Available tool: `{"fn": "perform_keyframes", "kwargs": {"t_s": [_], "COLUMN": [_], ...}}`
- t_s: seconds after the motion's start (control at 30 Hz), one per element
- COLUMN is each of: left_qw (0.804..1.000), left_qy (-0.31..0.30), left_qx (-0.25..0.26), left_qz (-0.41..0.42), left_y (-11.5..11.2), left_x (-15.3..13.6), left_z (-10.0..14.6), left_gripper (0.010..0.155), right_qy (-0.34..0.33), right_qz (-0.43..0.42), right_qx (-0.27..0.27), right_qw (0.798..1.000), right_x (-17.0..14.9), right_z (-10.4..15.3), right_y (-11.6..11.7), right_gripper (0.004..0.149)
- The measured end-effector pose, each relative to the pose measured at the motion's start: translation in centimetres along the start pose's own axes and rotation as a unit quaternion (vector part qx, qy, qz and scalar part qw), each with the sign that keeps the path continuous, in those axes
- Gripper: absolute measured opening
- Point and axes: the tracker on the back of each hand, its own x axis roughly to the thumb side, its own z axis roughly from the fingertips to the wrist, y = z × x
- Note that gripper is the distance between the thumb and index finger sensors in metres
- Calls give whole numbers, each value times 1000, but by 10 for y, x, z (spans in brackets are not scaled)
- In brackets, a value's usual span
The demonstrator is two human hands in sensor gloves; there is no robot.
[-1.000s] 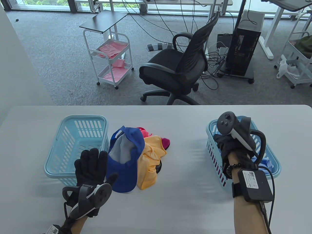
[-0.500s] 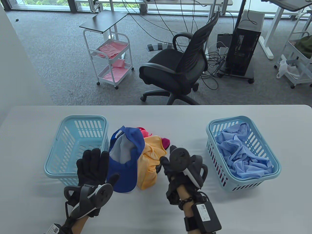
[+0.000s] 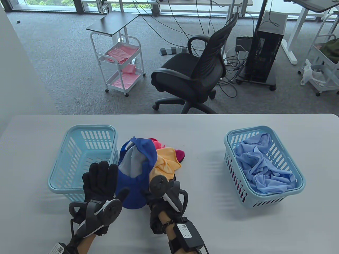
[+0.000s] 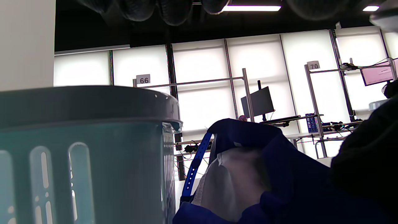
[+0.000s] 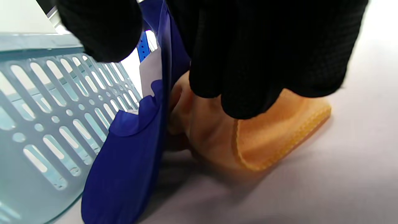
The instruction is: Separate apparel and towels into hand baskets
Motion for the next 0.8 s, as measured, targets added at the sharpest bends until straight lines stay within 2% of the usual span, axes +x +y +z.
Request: {"fn": "perform_keyframes", "kwargs": {"t_s": [0.2,0.47,0.57,0.7,0.8], "left_qw": [1000,1000,1000,1000,1000], "left_qy": [-5,-14,-11,-14,-9], "left_qx": [4,1,1,-6,1], "left_qz": [9,15,19,20,20], "left_y": [5,6,6,7,14], "left_x": [0,5,4,5,3], "left_z": [2,3,3,3,5], "left_gripper": [85,85,85,85,86], "right_qy": [8,33,20,19,19], "right_qz": [-26,-107,-108,-158,-187], "right_qx": [16,24,2,-46,-63], "right_qw": [1000,993,994,986,980], "right_x": [-1,-15,-20,-28,-38], "right_z": [-1,-5,-4,4,11], "right_y": [13,16,6,-24,-46], "right_gripper": [64,51,46,43,42]}}
